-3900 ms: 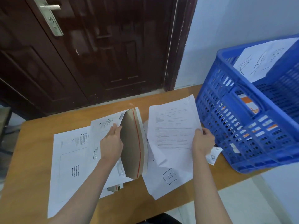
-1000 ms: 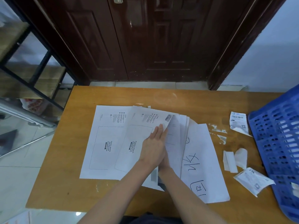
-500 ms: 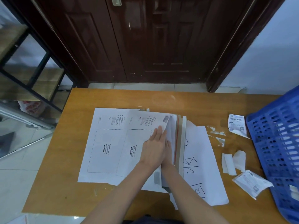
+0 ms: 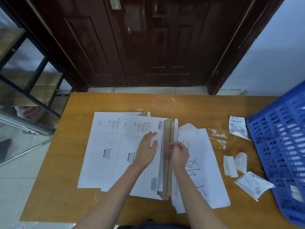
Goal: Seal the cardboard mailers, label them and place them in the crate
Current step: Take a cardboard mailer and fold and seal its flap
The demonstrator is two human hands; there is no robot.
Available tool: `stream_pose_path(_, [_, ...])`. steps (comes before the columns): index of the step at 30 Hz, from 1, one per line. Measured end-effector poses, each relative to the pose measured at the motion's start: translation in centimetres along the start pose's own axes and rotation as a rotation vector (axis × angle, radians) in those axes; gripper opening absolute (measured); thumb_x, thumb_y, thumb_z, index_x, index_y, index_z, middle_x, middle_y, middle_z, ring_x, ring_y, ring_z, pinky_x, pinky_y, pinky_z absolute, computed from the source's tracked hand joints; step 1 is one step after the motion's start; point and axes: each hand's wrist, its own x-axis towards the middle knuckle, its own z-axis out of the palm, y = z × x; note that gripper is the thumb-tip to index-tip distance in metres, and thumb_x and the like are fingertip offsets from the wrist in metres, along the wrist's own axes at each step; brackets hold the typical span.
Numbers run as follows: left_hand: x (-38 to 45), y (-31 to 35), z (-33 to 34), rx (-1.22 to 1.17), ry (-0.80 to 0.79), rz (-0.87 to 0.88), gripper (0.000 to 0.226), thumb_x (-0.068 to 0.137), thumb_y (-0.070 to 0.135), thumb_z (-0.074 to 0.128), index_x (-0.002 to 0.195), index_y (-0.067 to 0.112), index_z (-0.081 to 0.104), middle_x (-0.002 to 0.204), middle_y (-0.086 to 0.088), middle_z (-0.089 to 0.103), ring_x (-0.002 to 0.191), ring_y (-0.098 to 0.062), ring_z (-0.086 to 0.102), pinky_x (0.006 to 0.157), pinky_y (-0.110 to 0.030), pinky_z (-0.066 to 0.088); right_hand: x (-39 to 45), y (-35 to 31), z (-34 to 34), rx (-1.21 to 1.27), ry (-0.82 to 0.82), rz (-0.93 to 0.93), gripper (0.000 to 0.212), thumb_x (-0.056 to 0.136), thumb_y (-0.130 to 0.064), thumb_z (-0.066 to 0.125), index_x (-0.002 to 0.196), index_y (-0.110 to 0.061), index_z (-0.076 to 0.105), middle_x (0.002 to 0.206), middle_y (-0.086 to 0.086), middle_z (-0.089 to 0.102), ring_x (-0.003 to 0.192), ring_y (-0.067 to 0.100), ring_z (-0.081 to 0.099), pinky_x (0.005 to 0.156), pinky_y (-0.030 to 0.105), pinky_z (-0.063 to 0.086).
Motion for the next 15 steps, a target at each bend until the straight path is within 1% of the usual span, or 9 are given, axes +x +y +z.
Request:
stream_pose_path(2, [-0.3, -1.0, -0.6, 0.036, 0.144, -0.060, 0.035, 0.096, 0.011, 0.049, 0.130, 0.015, 0.054, 0.145, -0.005, 0.039, 0.135, -0.020, 0.036, 0.106, -0.023, 0.029, 0.4, 0.0, -0.7, -0.173, 0.106, 0.001, 0.013, 0.089, -0.017, 0.050, 0.083, -0.012, 0.060, 0.083, 0.000, 0.063, 0.075, 0.020, 0.059, 0.057, 0.026, 0.039])
stream_pose_path(3, [-0.5, -1.9, -0.7, 0.130, 0.236, -0.097, 0.033, 0.094, 0.011, 0.051, 0.127, 0.015, 0.055, 0.143, -0.006, 0.040, 0.132, -0.023, 0.038, 0.104, -0.029, 0.035, 0.6, 0.4, -1.3, -0.261, 0.131, 0.013, 0.008, 0.089, -0.021, 0.052, 0.089, -0.015, 0.057, 0.090, -0.001, 0.057, 0.081, 0.021, 0.056, 0.061, 0.028, 0.040])
stream_pose_path(5, [-1.1, -3.1, -1.1, 0.283, 0.325, -0.244, 0.036, 0.092, 0.016, 0.054, 0.129, 0.016, 0.053, 0.144, -0.011, 0.035, 0.130, -0.028, 0.036, 0.103, -0.040, 0.038, 1.0, 1.1, -1.9, -0.403, 0.093, 0.056, 0.017, 0.086, -0.027, 0.056, 0.098, -0.015, 0.055, 0.099, 0.000, 0.052, 0.093, 0.024, 0.055, 0.069, 0.032, 0.042])
stream_pose_path(6, [-1.5, -3.4, -1.1, 0.335, 0.286, -0.317, 0.041, 0.093, 0.021, 0.052, 0.134, 0.018, 0.048, 0.147, -0.014, 0.030, 0.133, -0.031, 0.032, 0.105, -0.042, 0.036, 1.1, 1.5, -1.8, -0.437, 0.057, 0.069, 0.021, 0.086, -0.028, 0.056, 0.102, -0.015, 0.056, 0.103, 0.001, 0.054, 0.096, 0.025, 0.056, 0.070, 0.032, 0.043])
stream_pose_path(8, [-2.2, -3.7, -0.5, 0.405, 0.100, -0.415, 0.050, 0.097, 0.034, 0.045, 0.145, 0.023, 0.033, 0.154, -0.016, 0.013, 0.141, -0.033, 0.018, 0.110, -0.045, 0.030, 0.9, 1.6, -1.4, -0.456, -0.022, 0.060, 0.020, 0.085, -0.024, 0.055, 0.104, -0.016, 0.057, 0.106, 0.000, 0.059, 0.095, 0.023, 0.059, 0.070, 0.030, 0.042])
stream_pose_path(10, [-2.8, -3.6, 0.3, 0.456, -0.050, -0.471, 0.060, 0.099, 0.043, 0.038, 0.152, 0.026, 0.015, 0.158, -0.015, -0.003, 0.146, -0.032, 0.000, 0.113, -0.047, 0.024, 0.6, 1.3, -1.1, -0.436, -0.079, 0.006, 0.019, 0.083, -0.014, 0.055, 0.102, -0.017, 0.059, 0.101, -0.001, 0.064, 0.091, 0.021, 0.062, 0.067, 0.028, 0.041])
stream_pose_path(11, [-3.0, -3.6, 0.7, 0.479, -0.087, -0.481, 0.063, 0.099, 0.046, 0.036, 0.153, 0.027, 0.009, 0.158, -0.015, -0.008, 0.147, -0.032, -0.005, 0.113, -0.048, 0.023, 0.5, 0.9, -1.0, -0.429, -0.095, -0.027, 0.021, 0.083, -0.008, 0.053, 0.101, -0.016, 0.061, 0.097, 0.000, 0.065, 0.091, 0.022, 0.063, 0.065, 0.027, 0.041])
stream_pose_path(13, [-3.3, -3.3, 1.0, 0.556, -0.163, -0.479, 0.068, 0.098, 0.051, 0.033, 0.153, 0.025, 0.003, 0.158, -0.013, -0.008, 0.146, -0.035, -0.002, 0.111, -0.048, 0.026, 0.3, -0.4, -1.0, -0.460, -0.096, -0.104, 0.028, 0.084, 0.000, 0.048, 0.100, -0.016, 0.065, 0.094, 0.001, 0.067, 0.090, 0.023, 0.063, 0.063, 0.026, 0.040])
stream_pose_path(15, [-3.4, -2.8, 0.7, 0.680, -0.248, -0.436, 0.073, 0.096, 0.058, 0.030, 0.153, 0.022, 0.002, 0.157, -0.012, -0.001, 0.142, -0.035, 0.011, 0.106, -0.045, 0.033, 0.7, -1.8, -1.1, -0.512, -0.082, -0.170, 0.033, 0.086, -0.002, 0.046, 0.103, -0.022, 0.066, 0.100, -0.002, 0.067, 0.092, 0.022, 0.061, 0.063, 0.025, 0.040])
